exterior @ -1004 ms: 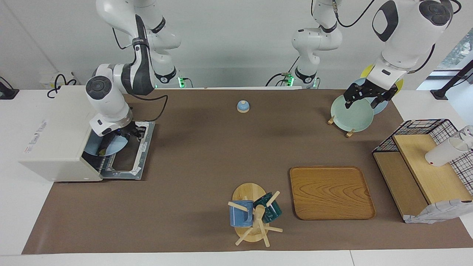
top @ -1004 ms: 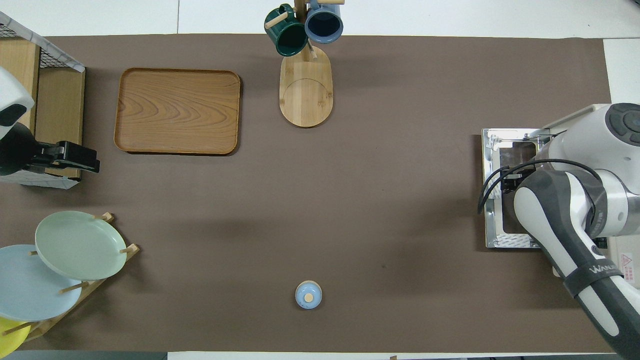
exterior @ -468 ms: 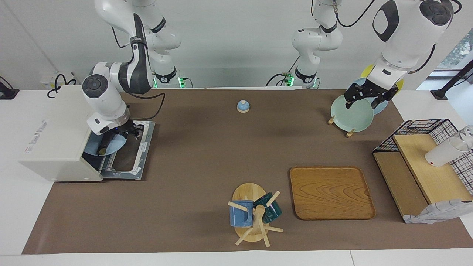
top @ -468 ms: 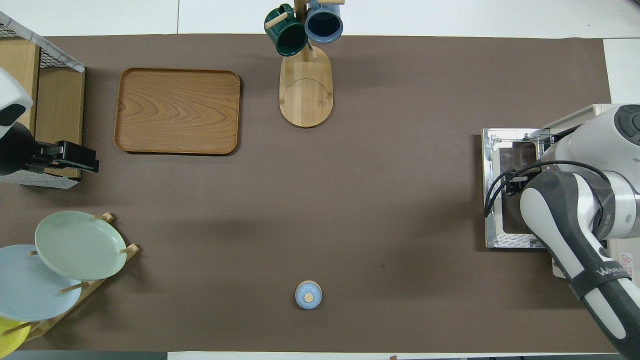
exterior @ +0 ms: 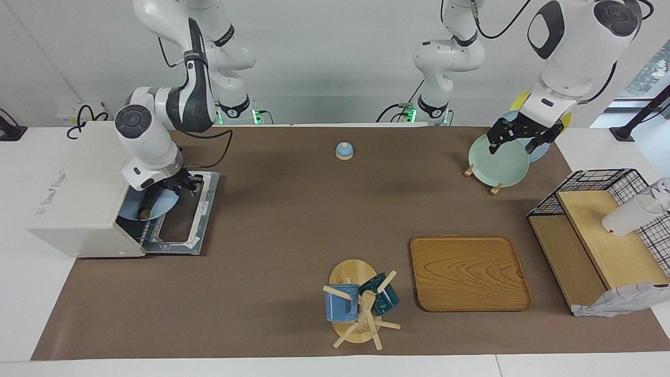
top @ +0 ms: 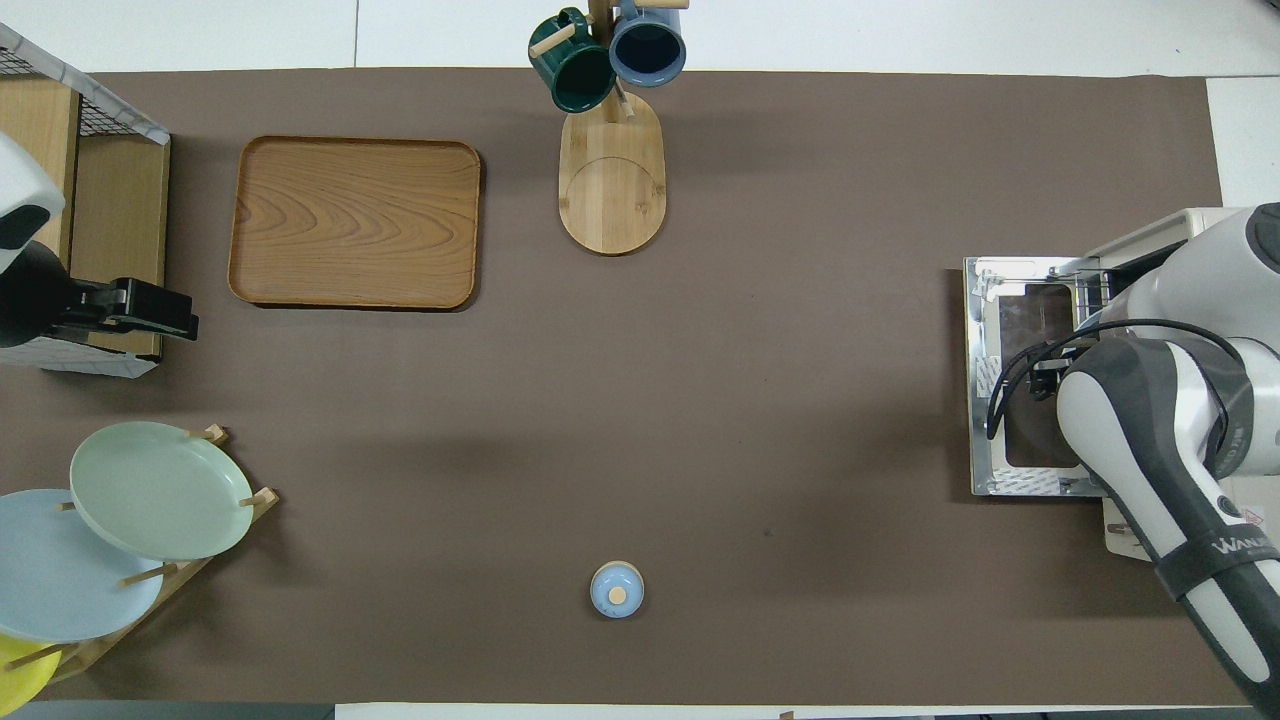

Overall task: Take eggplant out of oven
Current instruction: 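Grasp the rim of the light blue plate with the right gripper, then pull the plate with the eggplant out of the oven with the right gripper, then set the plate down with the right gripper while the left gripper approaches, then grasp the eggplant with the left gripper while the right gripper withdraws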

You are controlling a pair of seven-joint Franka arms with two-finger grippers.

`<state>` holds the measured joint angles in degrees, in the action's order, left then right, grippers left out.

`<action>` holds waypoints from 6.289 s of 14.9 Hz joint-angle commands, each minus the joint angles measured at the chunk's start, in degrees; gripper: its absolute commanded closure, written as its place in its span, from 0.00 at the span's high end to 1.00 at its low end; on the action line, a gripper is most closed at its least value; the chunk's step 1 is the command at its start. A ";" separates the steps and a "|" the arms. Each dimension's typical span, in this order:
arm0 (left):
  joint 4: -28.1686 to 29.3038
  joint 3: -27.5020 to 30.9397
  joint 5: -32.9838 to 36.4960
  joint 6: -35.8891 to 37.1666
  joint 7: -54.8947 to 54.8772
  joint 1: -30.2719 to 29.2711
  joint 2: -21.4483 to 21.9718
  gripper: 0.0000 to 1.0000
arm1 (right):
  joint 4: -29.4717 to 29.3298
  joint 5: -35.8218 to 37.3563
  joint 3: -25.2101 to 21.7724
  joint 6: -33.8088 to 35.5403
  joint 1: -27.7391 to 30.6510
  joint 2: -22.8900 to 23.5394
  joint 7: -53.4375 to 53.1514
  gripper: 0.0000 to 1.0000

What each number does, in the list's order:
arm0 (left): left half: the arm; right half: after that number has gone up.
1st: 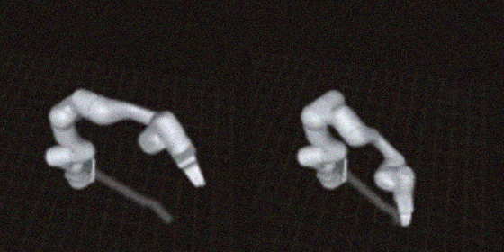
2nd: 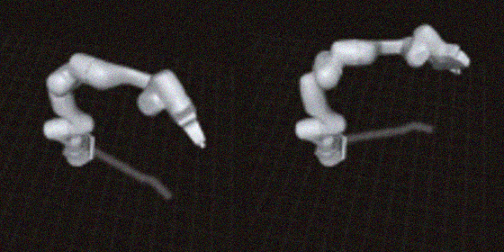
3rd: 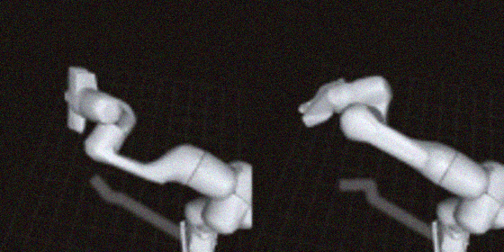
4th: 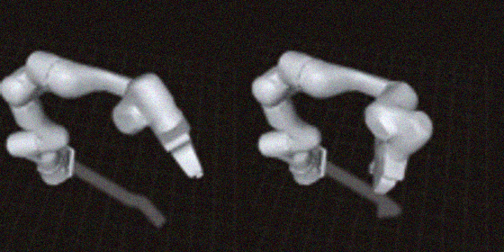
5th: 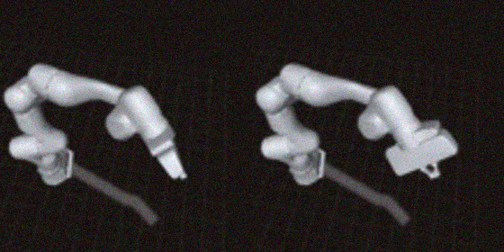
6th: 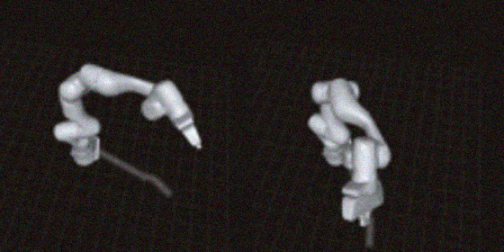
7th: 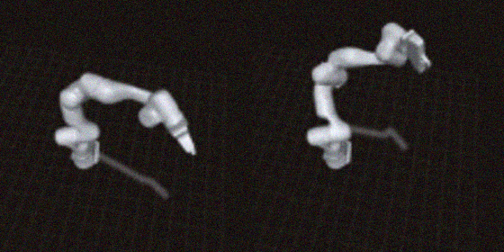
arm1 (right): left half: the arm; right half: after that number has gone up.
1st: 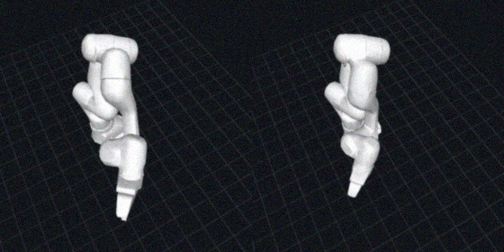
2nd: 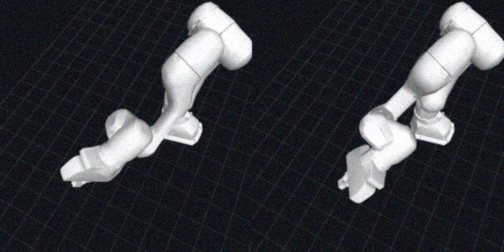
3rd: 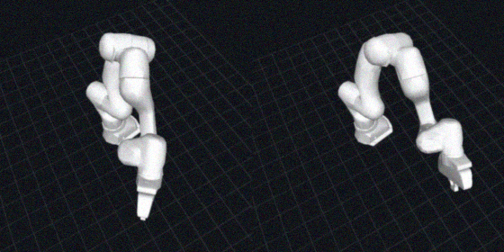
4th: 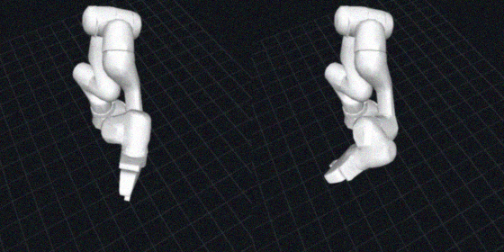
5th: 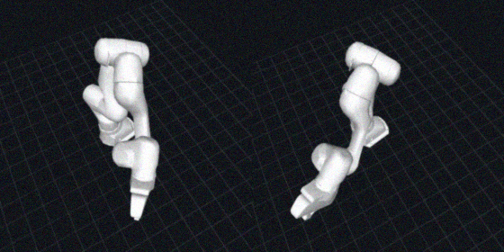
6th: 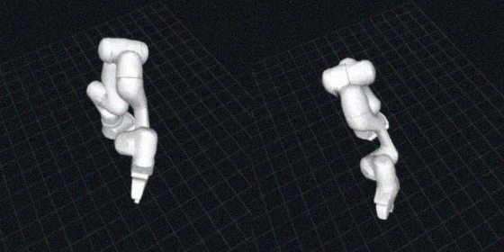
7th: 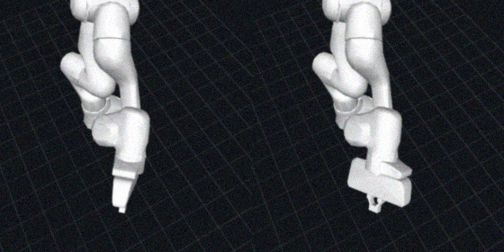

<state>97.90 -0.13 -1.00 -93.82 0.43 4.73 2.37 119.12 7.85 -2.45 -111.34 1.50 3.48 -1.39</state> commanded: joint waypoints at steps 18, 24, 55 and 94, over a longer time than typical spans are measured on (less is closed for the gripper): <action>-0.17 -0.40 1.44 -1.19 0.81 0.19 0.00 1.00 | -0.45 5.68 0.70 -0.73 -7.02 -0.67 2.73 0.00; -0.08 -0.57 1.44 -1.46 0.72 0.28 0.00 1.00 | -10.12 5.69 0.96 6.57 -22.22 2.32 -9.30 0.00; 0.62 0.04 0.91 -4.00 0.72 -0.78 0.18 1.00 | -22.53 -9.00 3.60 -21.18 -43.95 24.47 -46.52 0.43; 9.68 -0.48 -10.95 -33.27 -14.40 33.50 -21.88 1.00 | 6.91 11.04 2.89 -15.66 -10.12 4.61 -18.39 0.00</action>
<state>106.97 -1.67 -10.54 -124.77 -12.24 37.09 -18.97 124.42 17.50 -0.33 -125.34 -10.61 9.15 -21.64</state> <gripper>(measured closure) 0.000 0.991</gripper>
